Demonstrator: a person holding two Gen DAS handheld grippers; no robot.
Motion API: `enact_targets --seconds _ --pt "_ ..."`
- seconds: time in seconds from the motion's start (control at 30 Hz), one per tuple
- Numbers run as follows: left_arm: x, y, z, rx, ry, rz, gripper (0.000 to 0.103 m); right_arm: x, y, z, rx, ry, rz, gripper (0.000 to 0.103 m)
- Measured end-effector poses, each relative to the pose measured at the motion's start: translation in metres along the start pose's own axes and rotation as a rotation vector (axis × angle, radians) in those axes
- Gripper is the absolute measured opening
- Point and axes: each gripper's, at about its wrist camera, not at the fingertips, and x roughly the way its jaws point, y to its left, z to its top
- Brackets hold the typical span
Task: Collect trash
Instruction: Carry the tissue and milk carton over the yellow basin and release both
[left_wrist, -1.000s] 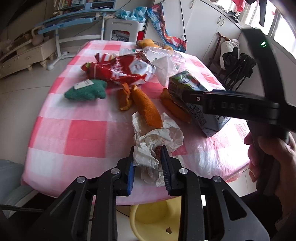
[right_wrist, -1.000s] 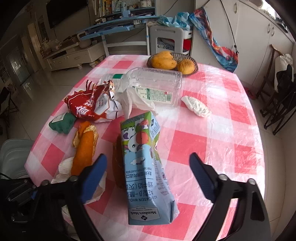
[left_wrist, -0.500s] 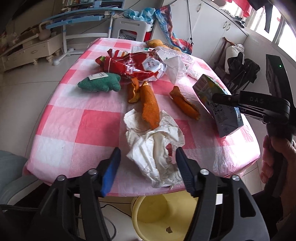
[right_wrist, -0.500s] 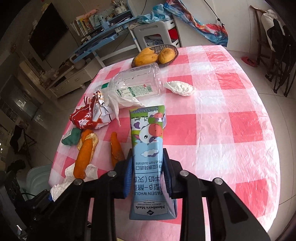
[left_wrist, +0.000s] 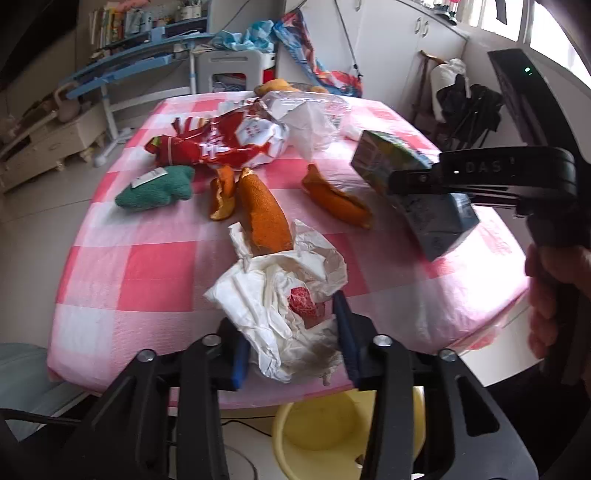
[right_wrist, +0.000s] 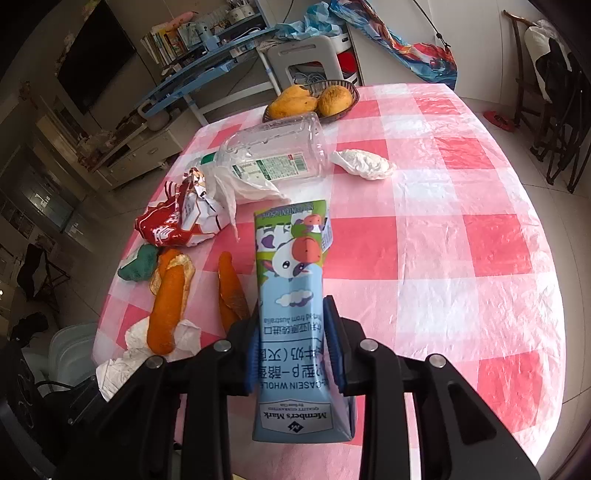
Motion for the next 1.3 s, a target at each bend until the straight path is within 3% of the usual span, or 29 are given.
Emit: enact_targets --seconds 0.3,0.63,0.9,1.17,1.3 --pt "-0.030 -0.002 0.001 0.037 -0.071 0.002 0.033 -0.017 0.005 -0.012 0.026 -0.051 0.077 0.030" --pt "-0.067 0.010 0.002 -0.009 -0.166 -0.054 0.033 -0.038 0.004 -0.022 0.056 -0.114 0.118 0.030" --pt "-0.103 0.034 -0.010 -0.076 -0.235 -0.106 0.033 -0.069 0.022 -0.061 0.038 -0.161 0.167 0.030" --pt "-0.113 0.034 -0.020 -0.085 -0.240 -0.130 0.033 -0.080 0.053 -0.124 -0.068 -0.087 0.122 0.030" --pt "-0.110 0.020 -0.033 -0.052 -0.204 -0.141 0.033 -0.075 0.059 -0.149 -0.101 -0.025 0.087 0.031"
